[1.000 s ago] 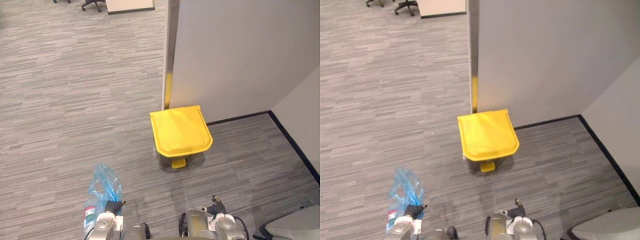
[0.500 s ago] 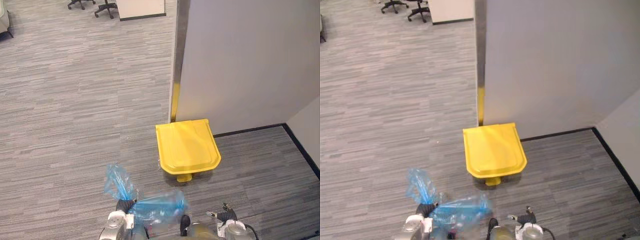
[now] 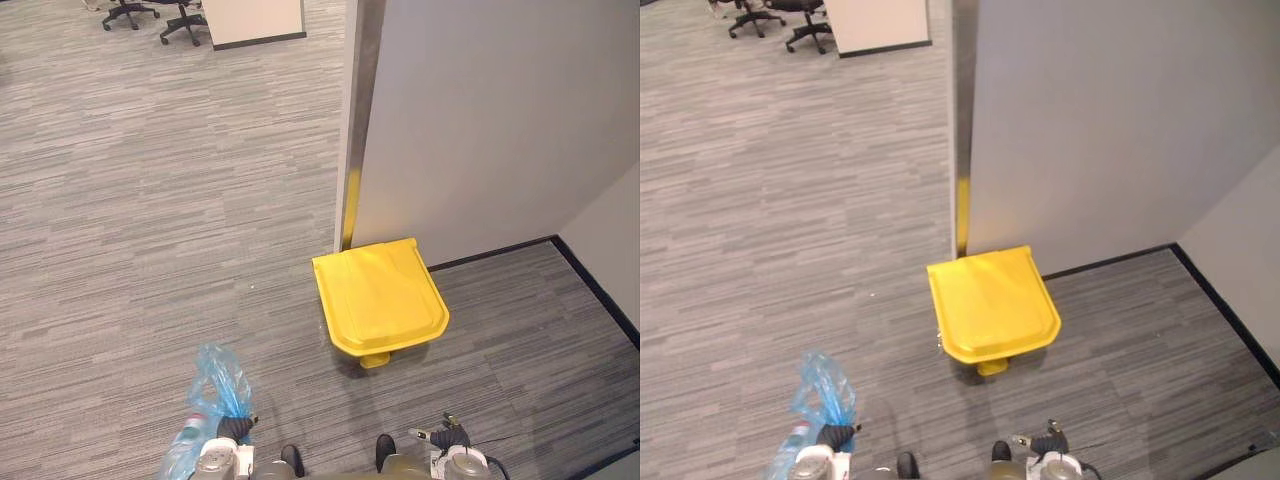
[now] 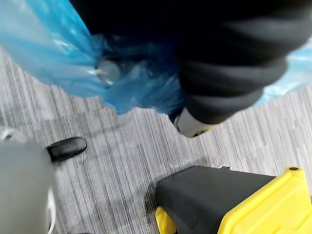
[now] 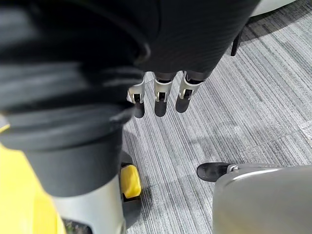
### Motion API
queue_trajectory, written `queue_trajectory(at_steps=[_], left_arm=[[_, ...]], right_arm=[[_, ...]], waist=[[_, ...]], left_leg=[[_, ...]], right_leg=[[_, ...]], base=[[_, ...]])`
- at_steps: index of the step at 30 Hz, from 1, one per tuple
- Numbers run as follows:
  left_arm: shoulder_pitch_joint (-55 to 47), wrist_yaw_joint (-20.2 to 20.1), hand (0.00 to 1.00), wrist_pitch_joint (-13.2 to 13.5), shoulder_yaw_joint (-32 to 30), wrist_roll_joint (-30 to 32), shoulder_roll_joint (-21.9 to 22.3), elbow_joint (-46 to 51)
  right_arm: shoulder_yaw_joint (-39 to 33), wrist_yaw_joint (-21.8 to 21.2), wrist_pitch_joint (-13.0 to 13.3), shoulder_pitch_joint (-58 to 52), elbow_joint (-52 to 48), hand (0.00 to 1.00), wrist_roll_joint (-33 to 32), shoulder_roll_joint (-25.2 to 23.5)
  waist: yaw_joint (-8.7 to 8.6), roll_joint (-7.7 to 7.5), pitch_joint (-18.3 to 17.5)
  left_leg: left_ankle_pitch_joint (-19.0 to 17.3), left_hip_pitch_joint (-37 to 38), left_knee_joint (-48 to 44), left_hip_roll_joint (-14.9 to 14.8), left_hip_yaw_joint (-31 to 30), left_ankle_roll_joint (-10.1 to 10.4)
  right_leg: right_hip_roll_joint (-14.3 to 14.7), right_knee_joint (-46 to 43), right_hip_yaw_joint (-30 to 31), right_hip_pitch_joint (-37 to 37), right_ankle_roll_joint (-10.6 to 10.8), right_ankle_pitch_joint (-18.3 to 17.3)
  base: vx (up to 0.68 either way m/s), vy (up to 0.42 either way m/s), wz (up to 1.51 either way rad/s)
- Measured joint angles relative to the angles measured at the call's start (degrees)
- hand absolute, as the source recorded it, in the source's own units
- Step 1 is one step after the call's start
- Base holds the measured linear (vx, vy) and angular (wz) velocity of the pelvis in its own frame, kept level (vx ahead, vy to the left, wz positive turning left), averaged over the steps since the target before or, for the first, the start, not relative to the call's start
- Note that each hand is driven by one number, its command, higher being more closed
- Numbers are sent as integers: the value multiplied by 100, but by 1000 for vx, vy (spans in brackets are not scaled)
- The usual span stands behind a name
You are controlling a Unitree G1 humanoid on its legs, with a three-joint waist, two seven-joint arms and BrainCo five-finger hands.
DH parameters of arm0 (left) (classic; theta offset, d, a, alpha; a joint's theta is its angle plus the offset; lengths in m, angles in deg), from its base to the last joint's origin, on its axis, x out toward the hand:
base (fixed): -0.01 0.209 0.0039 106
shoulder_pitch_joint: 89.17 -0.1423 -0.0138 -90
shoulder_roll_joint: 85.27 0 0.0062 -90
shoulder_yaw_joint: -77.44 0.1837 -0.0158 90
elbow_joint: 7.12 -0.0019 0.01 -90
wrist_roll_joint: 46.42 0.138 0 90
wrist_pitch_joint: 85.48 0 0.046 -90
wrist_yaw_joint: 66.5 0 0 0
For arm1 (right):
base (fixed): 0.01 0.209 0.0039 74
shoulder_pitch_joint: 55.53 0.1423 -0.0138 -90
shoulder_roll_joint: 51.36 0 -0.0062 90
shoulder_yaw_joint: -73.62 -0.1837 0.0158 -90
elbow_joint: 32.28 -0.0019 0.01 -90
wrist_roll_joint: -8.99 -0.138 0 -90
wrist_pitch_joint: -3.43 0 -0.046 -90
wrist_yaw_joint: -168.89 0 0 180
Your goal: Gather rubbish on tea table into small bin, then transfer packed bag to large trash can.
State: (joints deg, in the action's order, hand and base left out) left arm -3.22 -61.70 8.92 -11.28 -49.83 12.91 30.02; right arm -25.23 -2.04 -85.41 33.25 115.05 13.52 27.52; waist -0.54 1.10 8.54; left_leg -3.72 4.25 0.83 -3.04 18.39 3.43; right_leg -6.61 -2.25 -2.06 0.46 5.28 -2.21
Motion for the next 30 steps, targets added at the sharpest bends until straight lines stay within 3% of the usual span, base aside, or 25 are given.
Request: queue_trajectory(at_steps=[3,5,8,10,13,14,16,18,19,21,24,30], left_arm=[[6,2,100,8,-19,-6,24,2],[-2,3,100,3,-19,-6,22,-3],[11,-6,100,5,-23,-7,13,-17],[9,0,100,2,-39,-8,-20,-128],[44,-2,100,4,-42,-9,-46,-237],[66,-7,100,8,-99,-18,-36,-245],[130,1,100,22,-268,-13,-6,-249],[280,-8,100,24,-253,-7,184,-258],[366,-9,100,24,-249,-5,238,-253],[496,-10,100,23,-255,44,279,-248],[536,-11,100,23,-257,115,280,-194],[713,-23,100,38,-239,217,274,-81]], right_arm=[[16,-3,-16,135,12,0,6,0],[17,-4,-17,162,15,0,7,7],[6,-16,-11,192,44,0,-13,-13],[72,-18,-19,258,99,0,7,8],[130,-15,-17,314,89,0,9,2],[135,-12,-28,326,78,0,27,-17],[220,-9,-53,303,19,0,94,-50],[219,-2,-48,434,-125,0,219,-6],[213,-1,-41,442,-210,0,221,6],[217,-9,-43,451,-271,0,223,-21],[231,-18,-38,449,-288,0,229,-34],[429,-78,-42,460,-478,0,251,-24]], waist=[[37,-33,19],[43,-119,64],[23,-165,147],[-5,-179,215],[2,-259,296],[19,-365,392],[66,-526,530],[49,-217,662],[34,-152,714],[57,-147,731],[95,-155,726],[113,-149,714]], left_leg=[[-178,-54,-171,1,142,-63],[-456,-114,-582,35,170,-115],[-647,138,-599,30,121,-282],[-864,238,-804,-119,113,-275],[-1122,270,-1141,-299,71,-195],[-1256,271,-1417,-309,100,-85],[-1656,373,-1992,-268,97,168],[-1816,380,-2148,-530,26,275],[-1892,390,-2083,-568,-55,287],[-1961,427,-1978,-677,-176,284],[-1963,498,-1874,-768,-331,282],[-1899,351,-1782,-658,-725,347]], right_leg=[[-1,-287,199,222,40,-76],[-99,-1119,312,529,102,-449],[-241,-2570,58,1156,237,-579],[-165,-2461,-268,1317,119,-728],[-23,-1363,-606,1621,82,-58],[-32,-680,-765,1604,100,280],[-79,-477,-884,1592,1,325],[89,-660,-1028,1576,5,356],[146,-671,-1053,1582,-20,387],[259,-875,-1065,1645,-101,465],[319,-1261,-1135,1745,-246,157],[-1,-1992,-1348,2065,-204,-308]], base=[[9,27,-35],[-3,39,-20],[-19,19,-1],[20,24,-4],[113,-27,10],[209,-123,17],[297,-207,2],[278,-177,-1],[181,-150,20],[131,-117,16],[101,-74,14],[40,-2,28]])
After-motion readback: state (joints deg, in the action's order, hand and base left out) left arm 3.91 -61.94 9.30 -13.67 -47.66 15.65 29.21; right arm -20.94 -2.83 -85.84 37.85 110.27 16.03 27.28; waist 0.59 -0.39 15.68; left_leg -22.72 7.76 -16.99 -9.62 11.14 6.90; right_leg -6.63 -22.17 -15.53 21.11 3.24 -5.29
